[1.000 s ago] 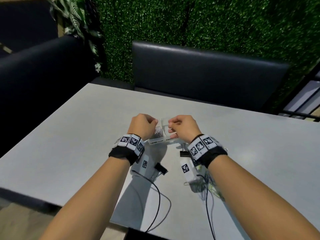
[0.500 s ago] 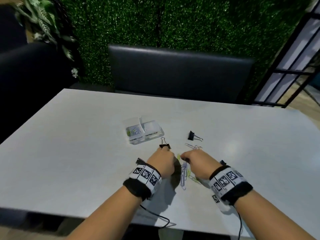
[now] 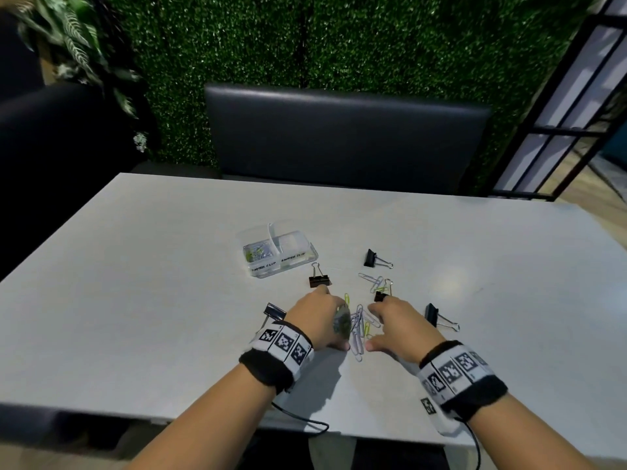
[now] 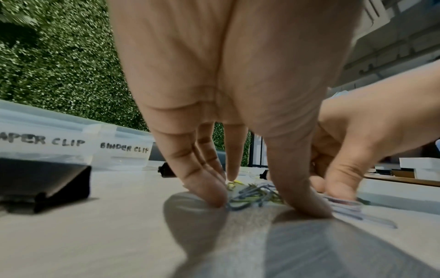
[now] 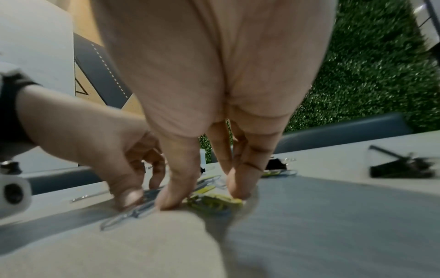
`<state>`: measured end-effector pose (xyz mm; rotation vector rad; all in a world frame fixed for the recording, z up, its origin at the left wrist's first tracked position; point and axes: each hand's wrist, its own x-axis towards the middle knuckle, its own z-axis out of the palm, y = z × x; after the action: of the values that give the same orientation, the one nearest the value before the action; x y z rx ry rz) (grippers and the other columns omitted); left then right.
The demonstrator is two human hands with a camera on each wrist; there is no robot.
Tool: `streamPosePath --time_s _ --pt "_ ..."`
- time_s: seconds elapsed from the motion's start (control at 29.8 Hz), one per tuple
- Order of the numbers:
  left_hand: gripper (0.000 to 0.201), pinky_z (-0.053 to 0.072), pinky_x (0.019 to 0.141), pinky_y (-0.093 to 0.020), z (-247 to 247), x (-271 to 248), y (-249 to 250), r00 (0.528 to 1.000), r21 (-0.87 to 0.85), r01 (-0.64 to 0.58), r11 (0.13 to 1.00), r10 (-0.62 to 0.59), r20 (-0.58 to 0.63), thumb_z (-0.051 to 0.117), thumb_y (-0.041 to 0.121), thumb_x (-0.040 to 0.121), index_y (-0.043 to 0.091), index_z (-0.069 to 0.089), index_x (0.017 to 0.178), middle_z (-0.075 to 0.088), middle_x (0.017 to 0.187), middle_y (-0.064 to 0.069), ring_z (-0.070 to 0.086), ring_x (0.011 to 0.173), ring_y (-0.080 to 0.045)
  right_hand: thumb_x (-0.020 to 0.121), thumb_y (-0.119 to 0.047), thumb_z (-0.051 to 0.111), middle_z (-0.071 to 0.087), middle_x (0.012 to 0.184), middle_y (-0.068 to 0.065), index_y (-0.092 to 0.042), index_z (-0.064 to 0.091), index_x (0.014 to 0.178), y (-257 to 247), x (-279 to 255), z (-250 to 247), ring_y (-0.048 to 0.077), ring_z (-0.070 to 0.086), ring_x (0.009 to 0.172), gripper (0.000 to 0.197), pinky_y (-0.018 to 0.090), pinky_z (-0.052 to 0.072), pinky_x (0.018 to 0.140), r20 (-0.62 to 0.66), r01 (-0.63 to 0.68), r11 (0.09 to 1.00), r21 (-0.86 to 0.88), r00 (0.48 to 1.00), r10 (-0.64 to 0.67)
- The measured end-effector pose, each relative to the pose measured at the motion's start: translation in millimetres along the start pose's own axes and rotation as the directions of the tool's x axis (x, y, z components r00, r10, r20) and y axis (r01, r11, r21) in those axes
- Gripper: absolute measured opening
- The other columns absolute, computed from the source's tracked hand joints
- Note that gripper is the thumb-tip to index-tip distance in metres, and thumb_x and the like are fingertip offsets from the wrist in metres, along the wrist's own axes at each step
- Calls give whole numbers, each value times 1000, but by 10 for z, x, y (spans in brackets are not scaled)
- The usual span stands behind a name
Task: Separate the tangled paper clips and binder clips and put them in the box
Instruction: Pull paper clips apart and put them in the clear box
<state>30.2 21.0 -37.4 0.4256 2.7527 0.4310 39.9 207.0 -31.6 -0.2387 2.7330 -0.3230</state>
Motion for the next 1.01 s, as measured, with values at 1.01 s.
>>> streamPosePath --time_s 1.01 --pt "17 59 83 -33 -23 62 -61 990 -248 20 968 -53 -128 67 10 89 22 79 93 77 95 0 70 89 -18 95 -1 46 63 96 2 -16 58 80 -44 21 -173 14 57 81 25 23 44 66 -29 -93 956 279 994 105"
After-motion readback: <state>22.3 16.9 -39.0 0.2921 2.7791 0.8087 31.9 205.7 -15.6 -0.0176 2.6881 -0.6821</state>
